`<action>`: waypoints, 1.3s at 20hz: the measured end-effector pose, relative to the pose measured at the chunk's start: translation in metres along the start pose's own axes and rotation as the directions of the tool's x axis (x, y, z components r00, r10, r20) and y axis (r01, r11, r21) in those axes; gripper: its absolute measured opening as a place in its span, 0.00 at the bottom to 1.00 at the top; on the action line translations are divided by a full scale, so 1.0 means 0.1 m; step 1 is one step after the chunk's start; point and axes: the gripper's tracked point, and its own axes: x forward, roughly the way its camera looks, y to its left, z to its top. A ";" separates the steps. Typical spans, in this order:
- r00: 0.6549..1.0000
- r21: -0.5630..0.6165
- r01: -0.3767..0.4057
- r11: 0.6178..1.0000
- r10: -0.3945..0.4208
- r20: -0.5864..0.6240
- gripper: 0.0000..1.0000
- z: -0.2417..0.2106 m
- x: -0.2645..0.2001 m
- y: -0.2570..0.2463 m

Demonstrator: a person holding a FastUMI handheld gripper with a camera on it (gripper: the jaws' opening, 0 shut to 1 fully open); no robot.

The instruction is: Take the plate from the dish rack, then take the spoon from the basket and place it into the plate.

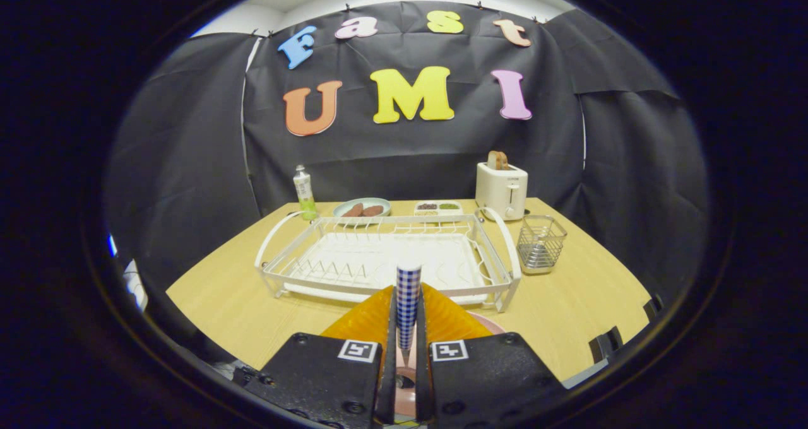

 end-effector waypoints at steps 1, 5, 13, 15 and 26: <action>1.000 0.002 0.005 1.000 -0.005 -0.002 0.19 -0.01 0.01 -0.03; 1.000 -0.013 0.011 1.000 -0.011 -0.017 0.20 -0.04 -0.04 -0.10; 1.000 -0.059 0.023 0.998 -0.022 0.013 0.50 0.28 -0.44 -0.35; 0.999 -0.048 0.045 0.998 -0.044 0.024 0.68 0.45 -0.61 -0.48; 0.978 -0.045 0.138 0.989 -0.129 0.162 1.00 1.77 -1.28 -0.85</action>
